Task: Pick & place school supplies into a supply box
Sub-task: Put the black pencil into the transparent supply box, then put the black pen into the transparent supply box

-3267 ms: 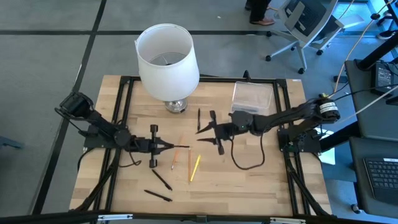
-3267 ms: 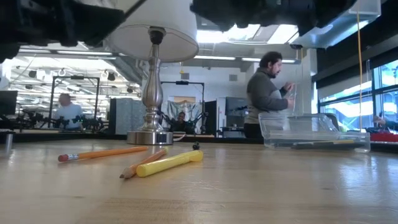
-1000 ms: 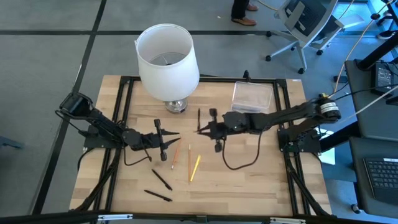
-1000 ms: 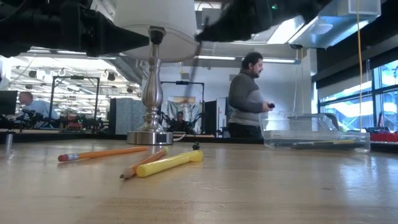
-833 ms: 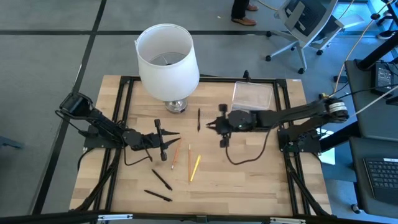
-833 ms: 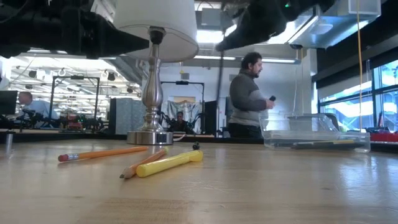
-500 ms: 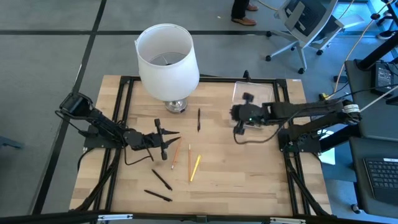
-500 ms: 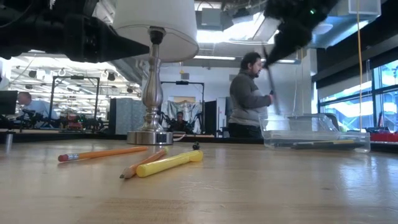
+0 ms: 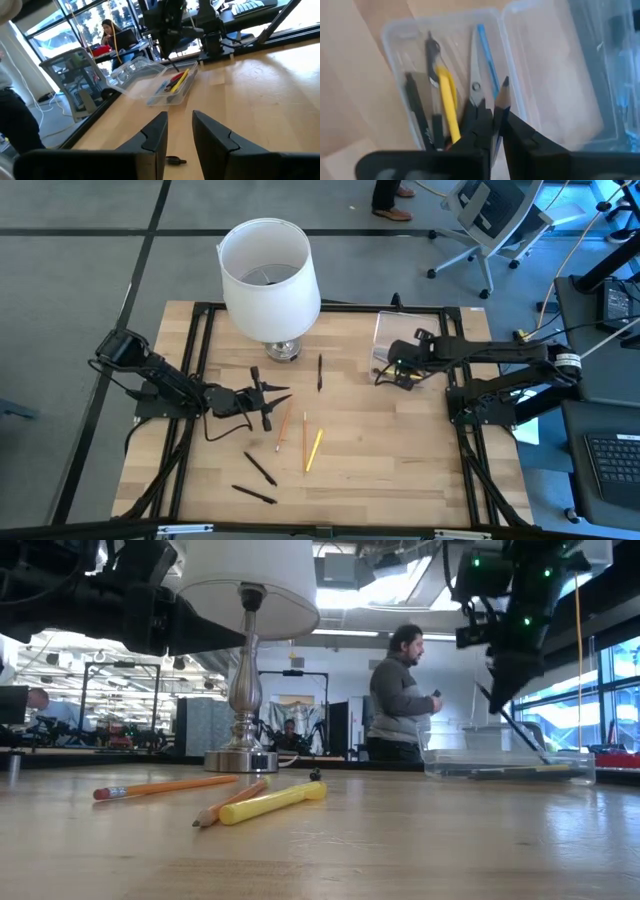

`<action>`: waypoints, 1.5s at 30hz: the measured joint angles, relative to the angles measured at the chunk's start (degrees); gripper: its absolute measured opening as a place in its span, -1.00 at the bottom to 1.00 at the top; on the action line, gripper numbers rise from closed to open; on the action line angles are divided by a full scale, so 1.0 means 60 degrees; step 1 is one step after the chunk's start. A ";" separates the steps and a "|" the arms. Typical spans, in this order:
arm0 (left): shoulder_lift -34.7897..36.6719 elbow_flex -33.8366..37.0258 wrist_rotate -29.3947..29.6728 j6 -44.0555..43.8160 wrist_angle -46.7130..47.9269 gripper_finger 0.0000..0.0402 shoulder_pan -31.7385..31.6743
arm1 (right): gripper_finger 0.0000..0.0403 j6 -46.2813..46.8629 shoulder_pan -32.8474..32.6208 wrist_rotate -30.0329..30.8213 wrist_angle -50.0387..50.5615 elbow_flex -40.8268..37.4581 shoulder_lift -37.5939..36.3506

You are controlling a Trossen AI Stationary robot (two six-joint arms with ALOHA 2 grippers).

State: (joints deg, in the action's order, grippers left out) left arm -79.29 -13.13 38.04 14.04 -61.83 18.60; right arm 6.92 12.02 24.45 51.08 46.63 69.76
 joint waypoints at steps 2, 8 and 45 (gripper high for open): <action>0.0000 0.0000 -0.0087 -0.0001 -0.0002 -0.58 -0.0001 | -0.85 -0.0154 0.0112 0.0004 -0.0180 -0.0270 0.0000; 0.0000 0.0002 -0.0094 0.0000 0.0000 -0.60 -0.0001 | -0.85 -0.0446 0.0301 -0.0016 -0.0729 -0.0821 0.0002; 0.0000 0.0000 -0.0098 -0.0216 0.0069 -0.63 0.0006 | -0.76 -0.1288 0.0301 -0.0616 -0.2411 -0.0811 0.2499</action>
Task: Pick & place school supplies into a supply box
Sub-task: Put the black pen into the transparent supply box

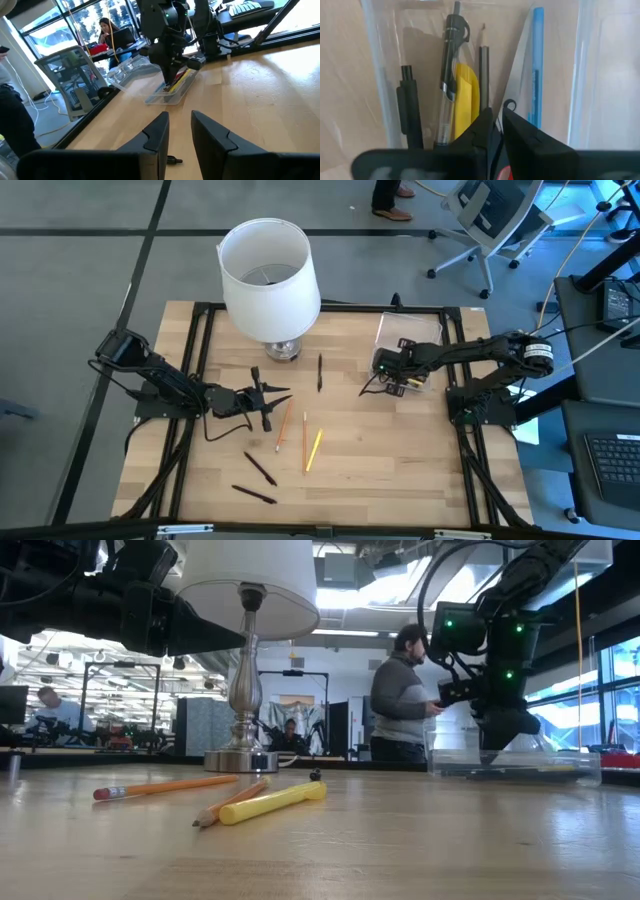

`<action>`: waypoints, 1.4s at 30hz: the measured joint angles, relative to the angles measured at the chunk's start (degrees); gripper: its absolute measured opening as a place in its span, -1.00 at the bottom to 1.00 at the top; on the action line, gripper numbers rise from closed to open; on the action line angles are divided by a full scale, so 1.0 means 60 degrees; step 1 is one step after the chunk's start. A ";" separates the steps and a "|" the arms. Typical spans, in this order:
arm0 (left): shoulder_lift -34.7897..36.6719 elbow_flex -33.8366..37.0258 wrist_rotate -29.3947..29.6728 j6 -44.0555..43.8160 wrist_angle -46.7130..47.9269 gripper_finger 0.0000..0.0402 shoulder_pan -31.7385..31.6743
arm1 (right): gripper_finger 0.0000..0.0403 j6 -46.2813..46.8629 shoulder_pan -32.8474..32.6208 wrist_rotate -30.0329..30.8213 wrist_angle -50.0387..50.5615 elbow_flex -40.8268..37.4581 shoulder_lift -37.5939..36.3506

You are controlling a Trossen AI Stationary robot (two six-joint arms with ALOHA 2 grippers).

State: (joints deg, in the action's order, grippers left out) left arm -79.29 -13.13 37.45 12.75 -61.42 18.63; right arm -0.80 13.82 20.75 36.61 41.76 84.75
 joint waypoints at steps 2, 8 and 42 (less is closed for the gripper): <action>0.0000 0.0000 0.0009 0.0244 0.0001 -0.63 0.0073 | -0.76 -0.0156 0.0000 0.0009 0.0013 0.0000 -0.0019; 0.0055 -0.0595 -0.0004 -0.0316 0.1844 -0.62 0.0209 | -0.67 -0.0121 0.0000 0.0190 -0.0003 0.0000 -0.0029; 0.0055 -0.6182 -0.5621 -0.7757 1.4442 -0.72 0.0238 | -0.15 0.0361 0.0000 0.0515 -0.2114 0.0000 -0.0029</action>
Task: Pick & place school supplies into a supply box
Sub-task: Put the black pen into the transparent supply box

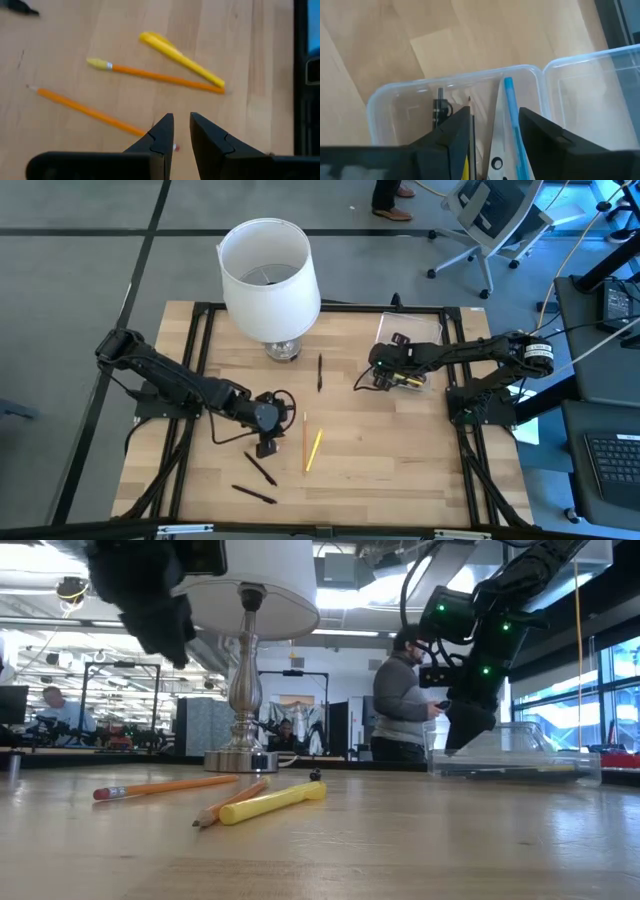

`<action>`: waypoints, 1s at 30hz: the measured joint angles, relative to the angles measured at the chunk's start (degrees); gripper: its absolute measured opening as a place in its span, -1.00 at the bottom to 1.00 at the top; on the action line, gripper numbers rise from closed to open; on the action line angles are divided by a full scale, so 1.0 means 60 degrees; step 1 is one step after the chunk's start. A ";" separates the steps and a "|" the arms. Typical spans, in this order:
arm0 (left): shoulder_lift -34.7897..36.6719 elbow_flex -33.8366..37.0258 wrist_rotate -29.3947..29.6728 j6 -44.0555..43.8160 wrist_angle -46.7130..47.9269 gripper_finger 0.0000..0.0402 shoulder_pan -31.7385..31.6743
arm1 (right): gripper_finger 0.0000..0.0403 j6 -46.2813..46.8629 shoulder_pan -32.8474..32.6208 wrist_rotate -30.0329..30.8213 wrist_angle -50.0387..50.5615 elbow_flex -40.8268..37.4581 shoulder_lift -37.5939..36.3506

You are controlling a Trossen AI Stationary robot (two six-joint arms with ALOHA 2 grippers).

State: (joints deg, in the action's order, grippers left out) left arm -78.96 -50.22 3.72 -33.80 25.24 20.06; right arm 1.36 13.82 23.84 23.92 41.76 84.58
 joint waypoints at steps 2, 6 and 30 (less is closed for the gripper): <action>0.0000 0.0000 -0.0008 0.0249 0.0158 -0.74 0.0097 | -0.15 -0.0170 0.0000 0.0003 -0.0004 0.0000 0.0000; -0.0055 -0.0004 0.0149 0.1142 0.0145 -0.75 0.0334 | -0.15 -0.0280 0.0000 0.0003 -0.0139 0.0000 0.0000; -0.0055 -0.0007 0.1113 0.1260 -0.0029 -0.47 0.0455 | -0.14 -0.0276 0.0000 -0.0004 -0.0251 0.0000 0.0000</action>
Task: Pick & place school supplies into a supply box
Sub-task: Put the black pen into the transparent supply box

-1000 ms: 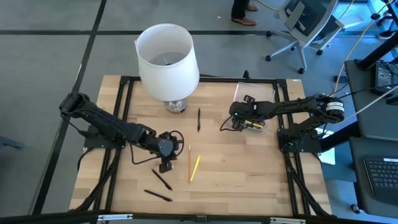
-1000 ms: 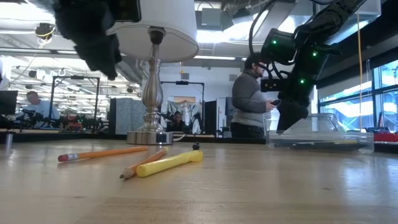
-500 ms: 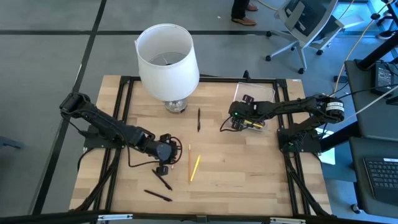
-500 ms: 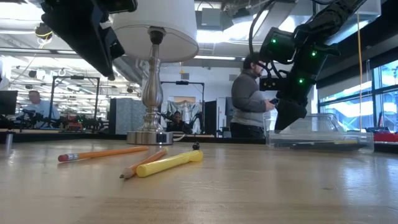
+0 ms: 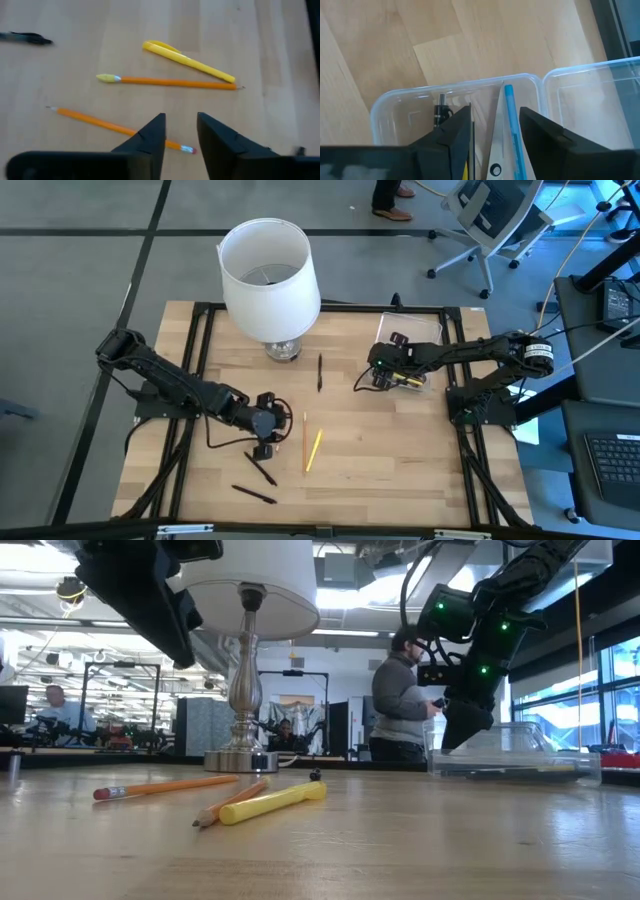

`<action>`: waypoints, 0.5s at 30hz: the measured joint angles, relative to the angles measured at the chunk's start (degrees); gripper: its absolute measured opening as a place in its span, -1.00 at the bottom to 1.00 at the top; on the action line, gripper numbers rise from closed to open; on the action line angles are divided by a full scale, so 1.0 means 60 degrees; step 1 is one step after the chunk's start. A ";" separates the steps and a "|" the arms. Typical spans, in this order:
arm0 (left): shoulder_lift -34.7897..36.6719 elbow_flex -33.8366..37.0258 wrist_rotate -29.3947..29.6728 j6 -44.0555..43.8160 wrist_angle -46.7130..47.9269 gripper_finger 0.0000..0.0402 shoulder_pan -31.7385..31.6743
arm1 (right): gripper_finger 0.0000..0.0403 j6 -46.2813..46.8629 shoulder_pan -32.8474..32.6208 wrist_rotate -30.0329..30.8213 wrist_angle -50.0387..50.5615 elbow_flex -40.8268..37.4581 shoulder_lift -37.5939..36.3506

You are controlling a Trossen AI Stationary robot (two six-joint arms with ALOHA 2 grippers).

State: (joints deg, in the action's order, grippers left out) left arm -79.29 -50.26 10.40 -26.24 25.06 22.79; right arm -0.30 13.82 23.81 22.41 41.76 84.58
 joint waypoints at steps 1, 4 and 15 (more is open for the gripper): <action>0.0000 0.0000 0.0114 -0.0003 0.0000 -0.41 0.0000 | -0.14 0.0000 0.0000 0.0000 0.0000 0.0000 0.0000; 0.0000 0.0000 0.0482 -0.0027 0.0000 -0.26 0.0000 | -0.14 0.0000 0.0000 0.0000 0.0004 0.0000 0.0000; 0.0000 0.0000 -0.0081 -0.0581 0.0006 -0.06 -0.0007 | -0.14 0.0033 0.0000 -0.0011 0.0004 0.0000 0.0000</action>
State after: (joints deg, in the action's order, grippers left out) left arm -79.29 -50.26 9.92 -29.72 25.10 22.75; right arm -0.10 13.82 23.75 22.44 41.76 84.58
